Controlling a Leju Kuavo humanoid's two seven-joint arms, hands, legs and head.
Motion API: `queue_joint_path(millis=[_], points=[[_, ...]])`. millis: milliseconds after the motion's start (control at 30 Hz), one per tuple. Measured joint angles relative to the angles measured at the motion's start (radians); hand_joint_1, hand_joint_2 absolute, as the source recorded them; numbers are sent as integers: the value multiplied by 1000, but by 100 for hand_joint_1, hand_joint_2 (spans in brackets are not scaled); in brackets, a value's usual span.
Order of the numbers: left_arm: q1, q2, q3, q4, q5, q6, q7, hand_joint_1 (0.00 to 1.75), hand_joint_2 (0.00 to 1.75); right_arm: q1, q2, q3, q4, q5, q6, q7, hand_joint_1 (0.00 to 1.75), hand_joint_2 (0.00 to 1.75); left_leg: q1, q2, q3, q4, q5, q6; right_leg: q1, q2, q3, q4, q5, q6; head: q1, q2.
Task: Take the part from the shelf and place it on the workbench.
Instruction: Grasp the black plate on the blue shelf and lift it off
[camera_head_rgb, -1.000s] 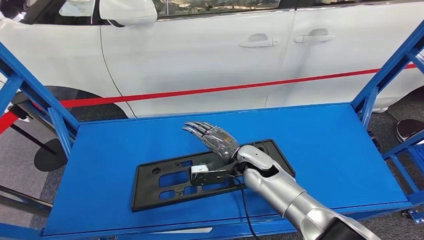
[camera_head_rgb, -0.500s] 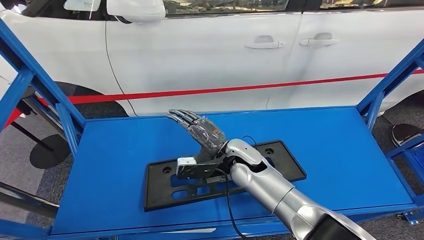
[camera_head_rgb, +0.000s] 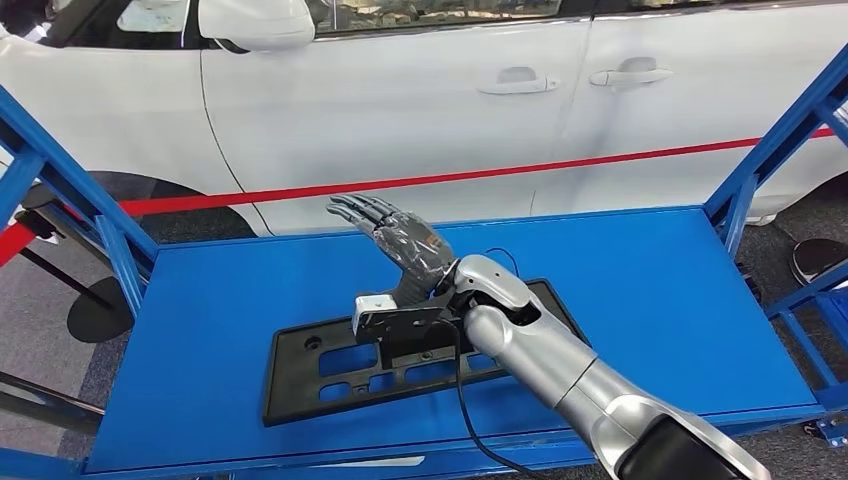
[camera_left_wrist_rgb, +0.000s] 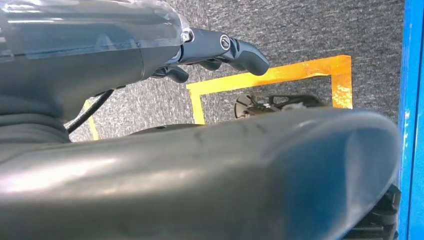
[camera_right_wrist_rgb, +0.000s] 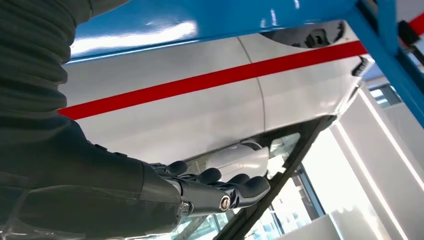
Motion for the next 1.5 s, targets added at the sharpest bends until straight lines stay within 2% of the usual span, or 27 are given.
queue_joint_path(millis=[67, 100, 167, 267, 333, 433, 467, 500, 533, 600, 667, 733, 800, 833, 867, 933, 967, 1000, 1033, 1100, 1133, 1167, 1200, 1300, 1367, 1467, 1500], points=[[0, 3, 1, 0, 1, 0, -2, 0, 0, -12, -19, 1, -17, 12, 12, 9, 0, 175, 4, 1, 53, -118, 67, -1, -2, 2, 0, 6, -4, 5, 0, 0], [-1, 4, 2, 0, 2, 0, -2, 0, 0, -19, -28, 1, -25, 17, 18, 12, 0, 175, 5, 2, 82, -179, 89, 0, -1, 3, -2, 11, -7, 10, 0, 0], [-3, 4, 4, 0, 4, 2, -2, 0, 0, -31, -49, 3, -43, 22, 34, 18, 0, 175, 4, 0, 113, -248, 105, 8, 3, 5, -8, 20, -10, 20, 1, 0], [-2, 5, 6, 0, 7, 9, -1, 0, 0, -43, -90, 10, -77, 16, 67, 32, 0, 175, 0, -3, 112, -256, 109, 29, 2, 4, -12, 23, -10, 34, 4, 0], [-2, 5, 7, 0, 9, 12, 0, 0, 0, -64, -125, 15, -100, -5, 92, 39, 0, 175, 1, -3, 112, -259, 113, 42, -2, 4, -30, 64, -40, 45, 4, 0], [-3, 6, 8, 0, 8, 14, 0, 0, 0, -92, -183, 27, -126, -50, 121, 48, 0, 175, 1, -3, 111, -260, 115, 52, -4, 3, -116, 248, -128, 56, 5, 0], [-3, 6, 8, 0, 8, 14, 0, 0, 0, -95, -202, 33, -133, -63, 125, 49, 0, 175, 0, -3, 111, -260, 115, 52, -5, 3, -140, 296, -141, 56, 5, 0], [-2, 7, 9, 0, 8, 14, -1, 0, 0, -97, -222, 39, -140, -73, 127, 49, 0, 175, -1, -4, 112, -260, 114, 52, -4, 3, -146, 305, -132, 55, 5, 0], [-2, 7, 10, 0, 8, 13, -2, 0, 0, -98, -241, 44, -148, -81, 128, 49, 0, 175, -3, -6, 113, -260, 114, 53, -3, 3, -133, 275, -107, 51, 5, 0], [-2, 8, 12, 0, 8, 13, -5, 0, 0, -107, -277, 53, -165, -94, 129, 49, 0, 175, -5, -9, 115, -260, 114, 52, 4, 3, -68, 137, -38, 33, 5, 0], [-3, 8, 13, 0, 6, 12, -6, 0, 0, -117, -303, 60, -179, -99, 129, 49, 0, 175, -8, -9, 113, -260, 113, 48, 13, 1, -21, 35, -4, 20, 5, 0], [-3, 8, 14, 1, 5, 10, -8, 0, 0, -120, -323, 66, -191, -101, 129, 49, 0, 175, -8, -7, 112, -263, 113, 40, 18, 0, -14, 14, -3, 16, 5, 0], [-3, 9, 14, 1, 6, 9, -11, 0, 0, -114, -346, 73, -209, -105, 126, 51, 0, 175, -10, -5, 113, -261, 107, 29, 12, -1, -7, 0, 3, 12, 5, 0], [-3, 10, 15, 1, 7, 9, -13, 0, 0, -109, -361, 76, -223, -109, 122, 52, 0, 175, -11, -4, 107, -244, 93, 25, 8, -3, -2, -8, 6, 10, 3, 0], [-3, 10, 15, 1, 9, 9, -15, 0, 0, -100, -380, 78, -241, -116, 113, 51, 0, 175, -12, -3, 90, -204, 67, 21, 4, -5, 3, -15, 9, 8, 2, 0], [-1, 11, 18, 1, 13, 11, -18, 0, 0, -68, -425, 79, -282, -133, 87, 49, 0, 175, -8, -2, 35, -78, 4, 17, 4, -10, 5, -15, 7, 5, 0, 0], [1, 11, 19, 1, 15, 12, -18, 0, 0, -47, -448, 79, -302, -141, 71, 48, 0, 175, -7, -2, 9, -23, -14, 14, 4, -11, 5, -13, 6, 4, 0, 0], [2, 11, 21, 1, 17, 13, -19, 0, 0, -23, -469, 78, -321, -146, 57, 47, 0, 175, -5, -1, -2, -1, -13, 12, 4, -12, 5, -11, 4, 4, 0, 0], [4, 12, 22, 1, 19, 15, -18, 0, 0, -1, -486, 76, -339, -148, 44, 49, 0, 175, -4, -1, 5, -17, 7, 10, 4, -12, 6, -8, 1, 5, 0, 0], [4, 13, 24, 1, 21, 17, -16, 0, 0, 43, -514, 66, -375, -146, 26, 59, 0, 175, -2, -1, 64, -138, 72, 12, 2, -9, 7, 2, -7, 10, 0, 0], [3, 14, 24, 1, 21, 18, -14, 0, 0, 62, -526, 58, -390, -143, 21, 65, 0, 175, -3, -1, 94, -198, 92, 15, 3, -7, 5, 8, -11, 15, 0, 0], [2, 15, 25, 1, 22, 18, -12, 0, 0, 78, -536, 51, -402, -141, 18, 70, 0, 175, -3, -1, 113, -238, 101, 20, 3, -5, 3, 13, -14, 19, 0, 0], [2, 15, 25, 1, 22, 18, -11, 0, 0, 90, -544, 45, -411, -139, 17, 74, 0, 175, -5, -2, 120, -253, 99, 25, 4, -4, 0, 16, -15, 24, 0, 0], [1, 16, 28, 1, 22, 18, -9, 0, 0, 116, -562, 35, -434, -136, 17, 81, 0, 175, -6, -2, 122, -262, 104, 42, 2, -2, -1, 19, -18, 39, 0, 0], [-1, 16, 29, 1, 22, 18, -10, 0, 0, 140, -578, 24, -448, -132, 17, 85, 0, 175, -2, -2, 126, -270, 110, 53, 0, -1, -16, 58, -48, 50, 2, 0], [0, 17, 29, 1, 20, 14, -12, 0, 0, 205, -597, 7, -461, -94, 16, 92, 0, 175, -1, -4, 127, -272, 111, 58, -5, -1, -102, 237, -134, 63, 3, 0], [0, 17, 29, 1, 19, 12, -12, 0, 0, 239, -600, 3, -467, -70, 16, 97, 0, 175, -1, -4, 127, -272, 110, 58, -7, -1, -124, 279, -143, 66, 3, 0]])
